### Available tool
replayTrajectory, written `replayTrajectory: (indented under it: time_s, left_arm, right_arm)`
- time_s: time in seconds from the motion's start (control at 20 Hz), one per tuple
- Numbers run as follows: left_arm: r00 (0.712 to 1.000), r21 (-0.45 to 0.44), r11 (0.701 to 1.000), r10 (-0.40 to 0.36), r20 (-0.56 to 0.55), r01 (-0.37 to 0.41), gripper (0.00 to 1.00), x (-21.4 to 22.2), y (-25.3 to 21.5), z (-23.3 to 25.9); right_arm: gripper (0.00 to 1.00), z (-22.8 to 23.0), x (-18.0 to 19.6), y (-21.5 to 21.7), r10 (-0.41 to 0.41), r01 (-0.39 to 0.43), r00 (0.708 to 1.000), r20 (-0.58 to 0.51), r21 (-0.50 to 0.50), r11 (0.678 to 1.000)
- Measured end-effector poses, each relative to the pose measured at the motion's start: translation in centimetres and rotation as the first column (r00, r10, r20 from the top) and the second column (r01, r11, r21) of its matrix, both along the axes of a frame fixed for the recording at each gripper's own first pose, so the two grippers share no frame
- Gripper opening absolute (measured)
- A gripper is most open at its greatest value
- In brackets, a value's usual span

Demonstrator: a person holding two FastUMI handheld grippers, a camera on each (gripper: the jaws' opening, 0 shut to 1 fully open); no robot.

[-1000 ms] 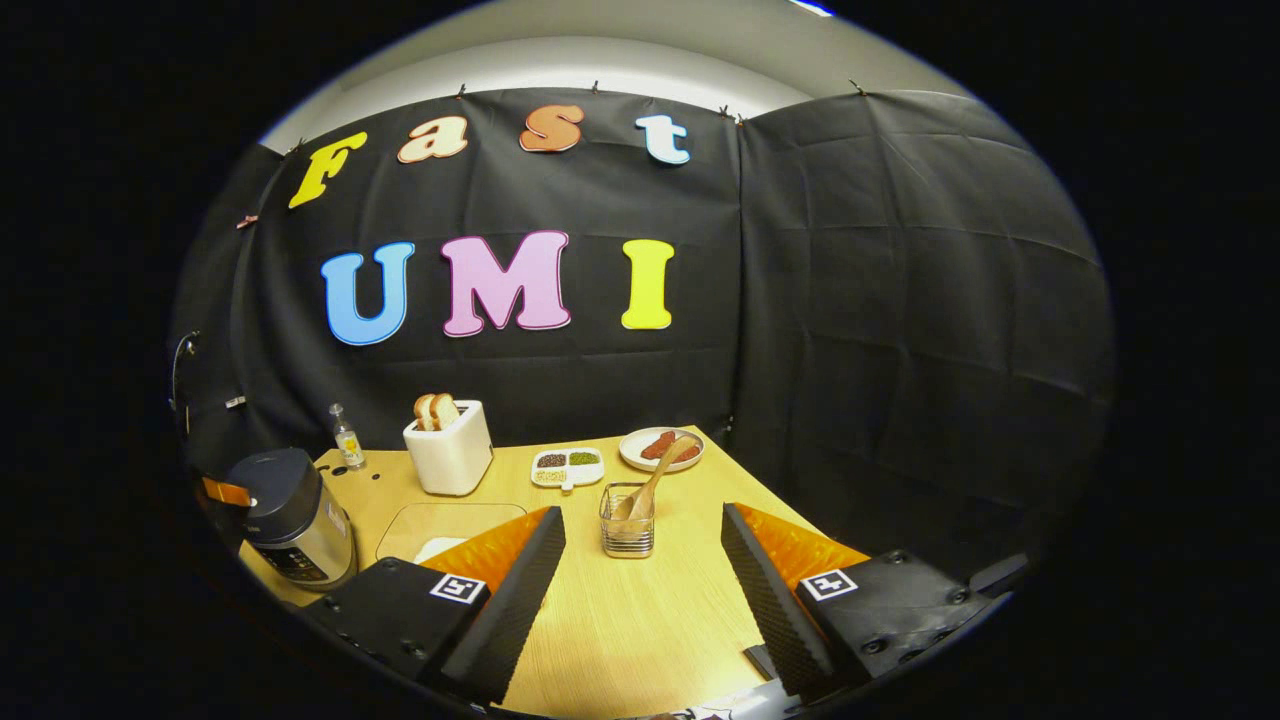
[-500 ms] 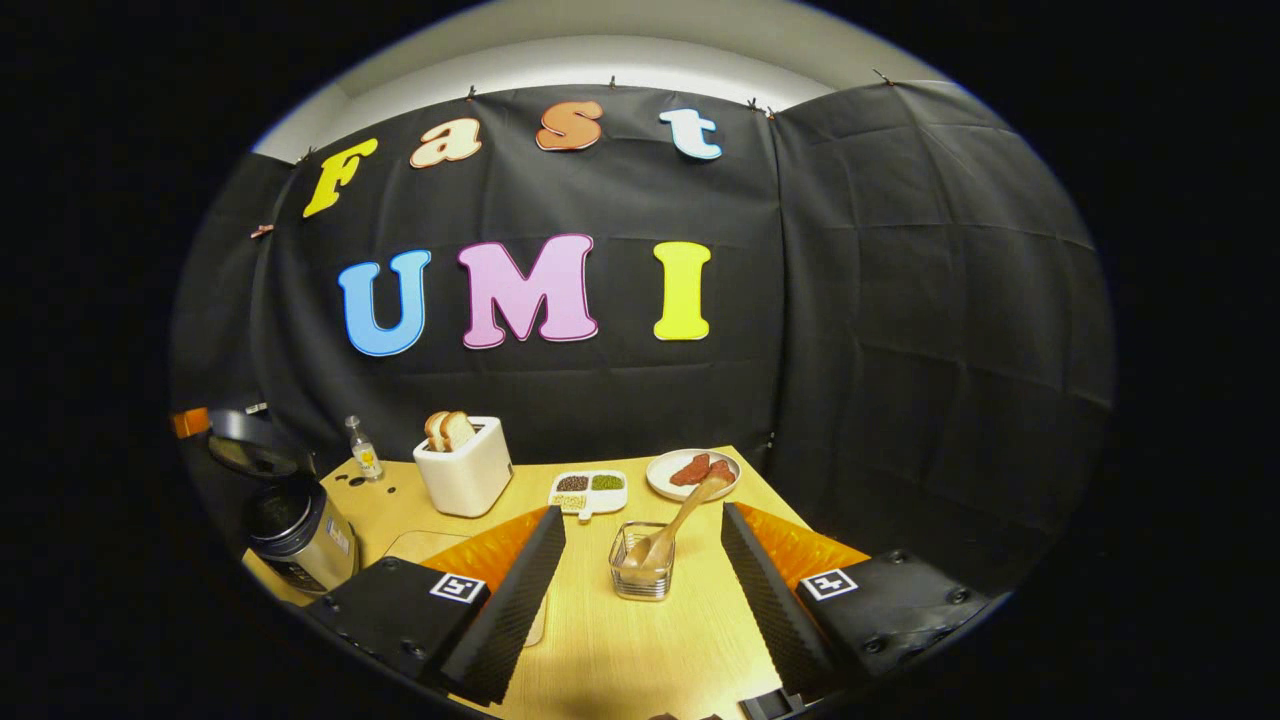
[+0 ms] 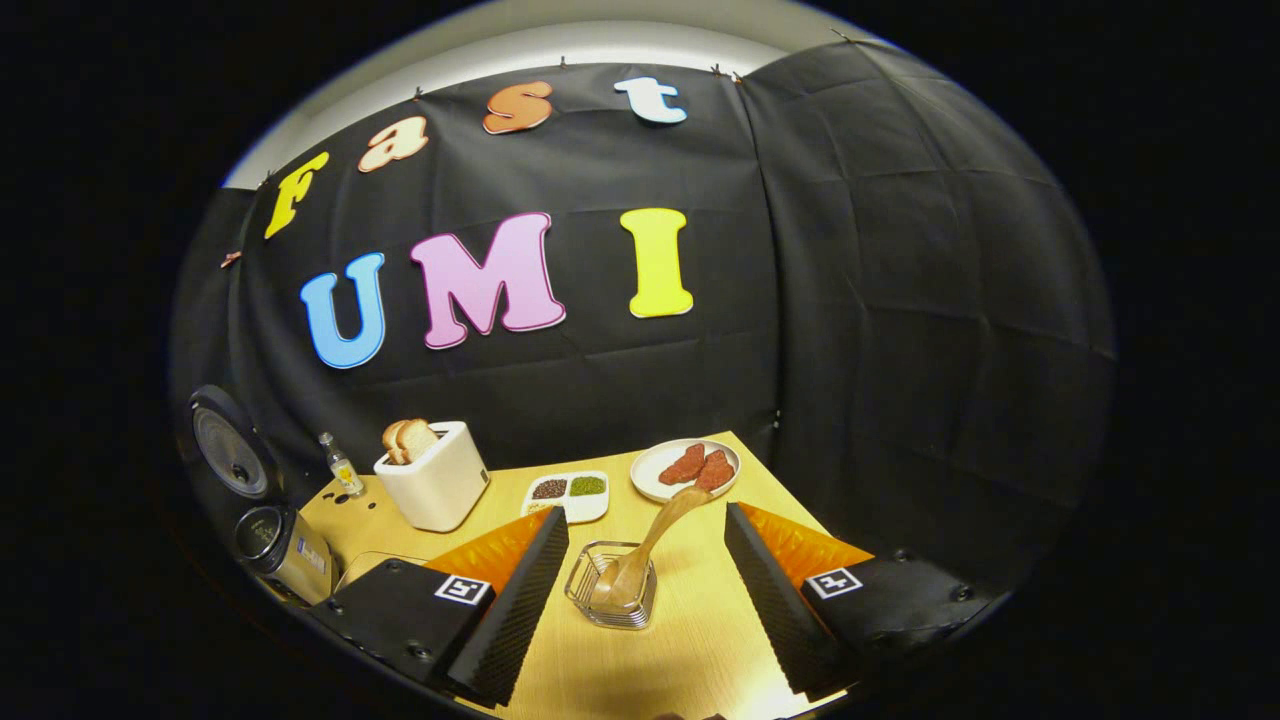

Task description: Close the left gripper, press the button to open the rice cooker; take a wooden spoon from the chopstick holder with the right hand, scoop a spoonful of rice and pour it into the rice cooker, then put the wooden spoon back into the chopstick holder.

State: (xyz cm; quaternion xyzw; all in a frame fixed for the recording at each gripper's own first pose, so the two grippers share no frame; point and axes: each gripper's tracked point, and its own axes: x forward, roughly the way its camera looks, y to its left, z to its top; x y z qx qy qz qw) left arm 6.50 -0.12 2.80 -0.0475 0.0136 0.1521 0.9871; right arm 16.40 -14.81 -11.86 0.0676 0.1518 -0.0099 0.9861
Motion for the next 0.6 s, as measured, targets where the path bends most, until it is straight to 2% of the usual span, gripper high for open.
replayTrajectory:
  time_s: [0.1, 0.2, 0.35, 0.6]
  left_arm:
    - [0.999, -0.007, 1.000, 0.004, -0.037, -0.005, 0.45, -0.1, -1.2, -1.3]
    - [0.998, -0.002, 1.000, -0.009, -0.058, 0.009, 0.54, -0.3, -2.8, -1.6]
    - [0.996, 0.044, 0.999, 0.000, -0.090, 0.004, 0.97, -0.4, -4.3, -2.7]
    - [0.989, 0.043, 0.999, -0.008, -0.151, 0.015, 0.95, 0.4, -6.7, -4.1]
  right_arm:
    - [0.99, -1.5, 1.4, -0.6, -0.002, 0.003, 0.999, -0.043, 0.027, 1.000]
    - [0.99, -2.7, 2.8, -1.0, -0.003, 0.006, 0.998, -0.065, 0.046, 0.999]
    - [0.99, -4.4, 4.7, -0.9, 0.003, 0.006, 0.994, -0.107, 0.083, 0.997]
    - [0.99, -7.8, 7.6, -0.7, -0.012, 0.040, 0.982, -0.186, 0.149, 0.988]
